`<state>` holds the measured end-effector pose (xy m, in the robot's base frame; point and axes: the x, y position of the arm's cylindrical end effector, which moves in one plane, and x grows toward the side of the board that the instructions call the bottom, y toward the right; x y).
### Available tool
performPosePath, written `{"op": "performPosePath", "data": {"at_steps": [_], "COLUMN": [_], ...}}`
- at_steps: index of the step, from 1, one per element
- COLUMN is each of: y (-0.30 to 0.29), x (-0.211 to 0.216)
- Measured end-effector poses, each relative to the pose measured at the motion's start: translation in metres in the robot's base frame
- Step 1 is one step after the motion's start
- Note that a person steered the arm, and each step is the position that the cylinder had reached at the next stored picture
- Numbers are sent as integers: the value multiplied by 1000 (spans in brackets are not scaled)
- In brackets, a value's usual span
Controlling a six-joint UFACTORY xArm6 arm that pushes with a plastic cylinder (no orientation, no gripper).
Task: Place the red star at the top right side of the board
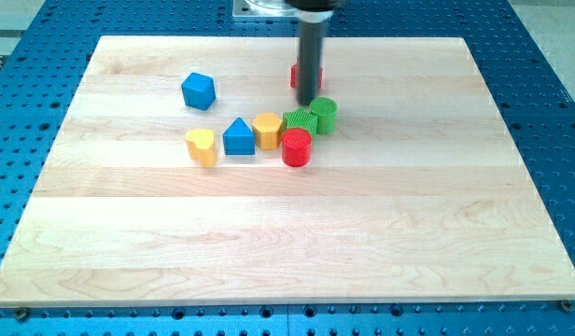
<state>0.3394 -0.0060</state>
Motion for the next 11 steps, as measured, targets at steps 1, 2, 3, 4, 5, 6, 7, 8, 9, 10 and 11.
{"op": "performPosePath", "data": {"at_steps": [1, 2, 3, 4, 5, 6, 7, 8, 9, 10, 11], "y": [-42, -31, -32, -33, -35, -38, -38, 11, 131, 104, 169], "x": [-23, -33, -33, -33, -33, -42, -42, -43, -67, -41, -43]}}
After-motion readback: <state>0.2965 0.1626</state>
